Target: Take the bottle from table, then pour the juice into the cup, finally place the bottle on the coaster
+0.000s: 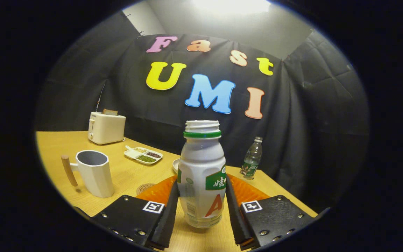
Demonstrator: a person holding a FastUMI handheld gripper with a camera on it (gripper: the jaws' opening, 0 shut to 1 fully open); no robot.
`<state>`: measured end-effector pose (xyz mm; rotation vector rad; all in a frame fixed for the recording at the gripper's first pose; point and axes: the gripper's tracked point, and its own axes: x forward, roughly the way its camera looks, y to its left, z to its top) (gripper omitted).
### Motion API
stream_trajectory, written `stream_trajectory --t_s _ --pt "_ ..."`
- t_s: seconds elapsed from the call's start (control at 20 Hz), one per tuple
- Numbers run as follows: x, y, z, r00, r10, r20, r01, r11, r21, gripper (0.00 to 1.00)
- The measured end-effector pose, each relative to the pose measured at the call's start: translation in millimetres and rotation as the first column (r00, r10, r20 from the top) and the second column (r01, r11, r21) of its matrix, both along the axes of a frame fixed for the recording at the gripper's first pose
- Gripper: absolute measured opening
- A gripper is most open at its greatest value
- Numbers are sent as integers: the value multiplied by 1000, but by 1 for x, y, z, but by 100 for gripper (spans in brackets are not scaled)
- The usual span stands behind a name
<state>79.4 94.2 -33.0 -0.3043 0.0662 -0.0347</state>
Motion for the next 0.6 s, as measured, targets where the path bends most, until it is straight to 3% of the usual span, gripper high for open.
stream_trajectory --t_s 0.35,0.6 --pt "12 21 26 999 3 35 5 971 -239 66" --pt "17 34 36 998 -2 61 28 902 -431 66"
